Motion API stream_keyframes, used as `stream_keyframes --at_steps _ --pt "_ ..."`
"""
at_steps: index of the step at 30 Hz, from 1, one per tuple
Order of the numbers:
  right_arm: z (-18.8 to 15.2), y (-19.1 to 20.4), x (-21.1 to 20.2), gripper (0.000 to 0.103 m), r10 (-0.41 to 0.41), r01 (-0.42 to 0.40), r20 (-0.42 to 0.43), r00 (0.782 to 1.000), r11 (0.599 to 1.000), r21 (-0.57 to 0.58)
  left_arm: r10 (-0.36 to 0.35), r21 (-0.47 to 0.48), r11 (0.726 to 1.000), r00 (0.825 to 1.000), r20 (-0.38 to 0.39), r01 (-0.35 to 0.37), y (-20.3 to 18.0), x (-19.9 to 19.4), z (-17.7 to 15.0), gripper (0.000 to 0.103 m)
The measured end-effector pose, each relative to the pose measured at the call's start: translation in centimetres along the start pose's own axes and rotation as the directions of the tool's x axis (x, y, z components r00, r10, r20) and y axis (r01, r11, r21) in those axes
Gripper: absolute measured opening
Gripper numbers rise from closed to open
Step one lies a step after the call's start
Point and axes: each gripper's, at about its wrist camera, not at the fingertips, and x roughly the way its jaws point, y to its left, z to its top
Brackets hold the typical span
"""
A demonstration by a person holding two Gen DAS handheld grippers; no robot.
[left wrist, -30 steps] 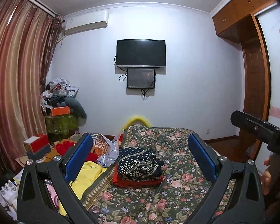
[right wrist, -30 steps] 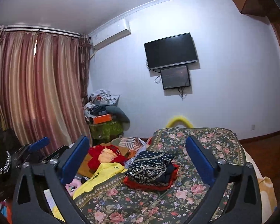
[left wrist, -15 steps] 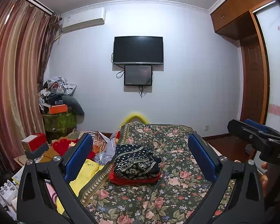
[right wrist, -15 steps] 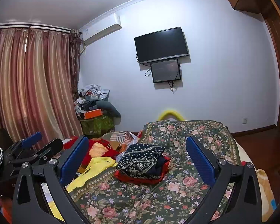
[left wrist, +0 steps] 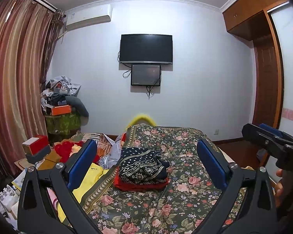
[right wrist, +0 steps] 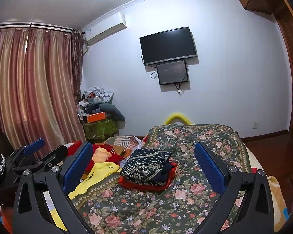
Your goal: Fold large clothes
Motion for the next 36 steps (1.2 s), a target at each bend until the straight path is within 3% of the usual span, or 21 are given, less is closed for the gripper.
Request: stream_keyframes --at_steps 22,36 --pt "-0.19 -0.41 0.47 0.103 -0.003 0.003 -0.014 1.000 1.000 -0.003 0.003 -0.001 1.000 1.000 -0.002 -0.003 -0.22 0.20 -0.14 0.103" --pt "-0.14 -0.88 0.72 0.103 -0.015 0.015 -0.018 1.000 1.000 0.000 -0.039 -0.021 0.999 0.999 -0.029 0.038 0.59 0.95 -0.41 0.103"
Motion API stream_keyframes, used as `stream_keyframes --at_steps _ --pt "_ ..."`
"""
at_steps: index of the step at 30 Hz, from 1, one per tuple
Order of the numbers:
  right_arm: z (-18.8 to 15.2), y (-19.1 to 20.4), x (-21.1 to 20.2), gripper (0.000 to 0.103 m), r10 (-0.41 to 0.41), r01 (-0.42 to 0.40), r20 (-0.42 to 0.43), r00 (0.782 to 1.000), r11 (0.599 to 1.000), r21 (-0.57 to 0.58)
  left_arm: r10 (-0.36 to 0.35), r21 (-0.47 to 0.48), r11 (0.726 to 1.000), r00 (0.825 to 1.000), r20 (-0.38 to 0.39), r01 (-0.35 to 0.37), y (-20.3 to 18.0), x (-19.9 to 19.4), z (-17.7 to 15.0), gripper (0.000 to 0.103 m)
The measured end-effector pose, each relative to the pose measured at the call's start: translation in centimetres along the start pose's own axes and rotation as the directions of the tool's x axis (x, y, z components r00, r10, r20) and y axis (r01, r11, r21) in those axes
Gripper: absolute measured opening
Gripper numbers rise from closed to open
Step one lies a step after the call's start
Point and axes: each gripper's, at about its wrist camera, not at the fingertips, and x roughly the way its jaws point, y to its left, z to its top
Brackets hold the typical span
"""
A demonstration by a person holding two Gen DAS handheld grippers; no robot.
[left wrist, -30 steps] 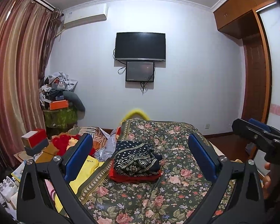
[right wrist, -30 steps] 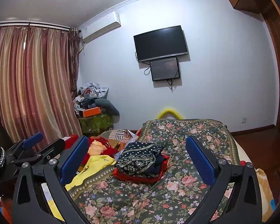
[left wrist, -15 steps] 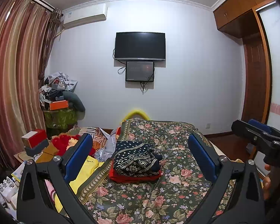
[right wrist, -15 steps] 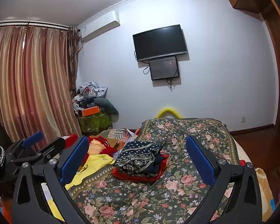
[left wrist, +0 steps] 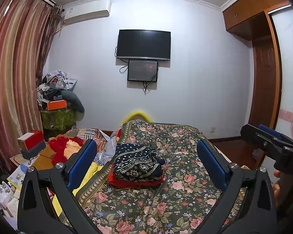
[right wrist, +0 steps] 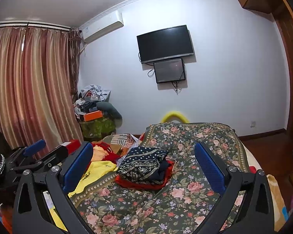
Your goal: Fold large clothes
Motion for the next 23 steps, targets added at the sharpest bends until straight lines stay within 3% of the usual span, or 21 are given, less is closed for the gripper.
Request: stream_keyframes --at_steps 13,23 --pt "0.15 -0.28 0.24 0.103 0.005 -0.005 -0.009 1.000 1.000 0.010 -0.064 -0.010 0.998 0.997 -0.038 0.063 0.19 0.37 -0.14 0.103" --pt "0.03 -0.39 0.41 0.103 0.007 -0.007 -0.016 1.000 1.000 0.012 -0.047 -0.018 0.999 0.999 -0.027 0.046 0.66 0.34 -0.16 0.103"
